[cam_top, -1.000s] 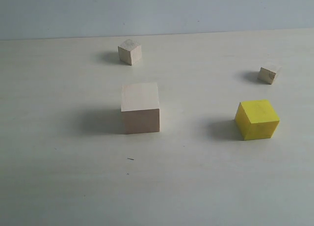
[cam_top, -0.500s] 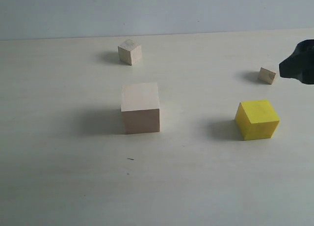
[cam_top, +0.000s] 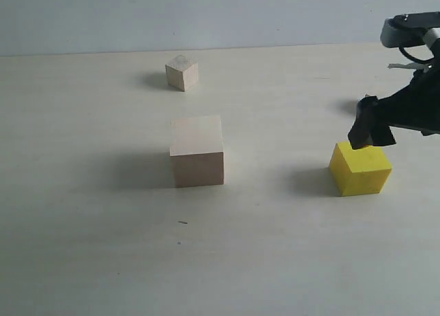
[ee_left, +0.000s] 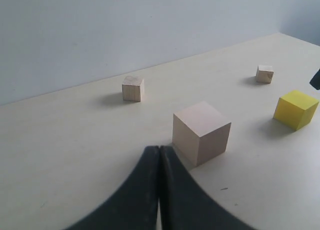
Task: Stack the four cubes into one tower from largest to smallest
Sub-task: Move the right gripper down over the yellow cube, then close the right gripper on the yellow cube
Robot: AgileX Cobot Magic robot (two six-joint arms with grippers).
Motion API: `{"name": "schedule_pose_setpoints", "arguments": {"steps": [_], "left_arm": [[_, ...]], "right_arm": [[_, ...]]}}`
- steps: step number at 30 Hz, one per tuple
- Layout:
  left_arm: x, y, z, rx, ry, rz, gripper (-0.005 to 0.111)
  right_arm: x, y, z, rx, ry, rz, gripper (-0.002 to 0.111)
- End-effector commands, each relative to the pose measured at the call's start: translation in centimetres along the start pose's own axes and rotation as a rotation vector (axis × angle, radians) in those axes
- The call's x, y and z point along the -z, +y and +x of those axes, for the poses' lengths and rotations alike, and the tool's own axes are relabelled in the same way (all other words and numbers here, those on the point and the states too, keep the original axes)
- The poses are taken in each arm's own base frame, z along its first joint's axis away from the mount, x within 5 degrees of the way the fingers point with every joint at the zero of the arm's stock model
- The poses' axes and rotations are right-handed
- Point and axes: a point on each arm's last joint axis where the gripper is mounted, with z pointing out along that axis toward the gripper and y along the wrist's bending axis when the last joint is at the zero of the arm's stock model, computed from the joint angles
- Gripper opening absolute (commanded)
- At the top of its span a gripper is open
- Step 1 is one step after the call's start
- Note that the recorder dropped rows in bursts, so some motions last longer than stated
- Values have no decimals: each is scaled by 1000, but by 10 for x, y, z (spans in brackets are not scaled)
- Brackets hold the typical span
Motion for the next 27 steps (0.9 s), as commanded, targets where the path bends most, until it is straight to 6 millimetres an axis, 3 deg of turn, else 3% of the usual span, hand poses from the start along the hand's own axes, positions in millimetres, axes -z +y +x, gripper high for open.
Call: {"name": "schedule_pose_setpoints", "arguments": {"steps": [1,15,27], "left_arm": [[0,0,-1,-12,-18,2,1],[0,0,-1,-12,-18,2,1],[0,0,-1,-16,-17,-1,1]], "right_arm": [[-18,-2,-2,-14,67,2,99],[-66,-8,-2,-40,146,9,99],[-82,-10,-6,-43,141,16,99]]}}
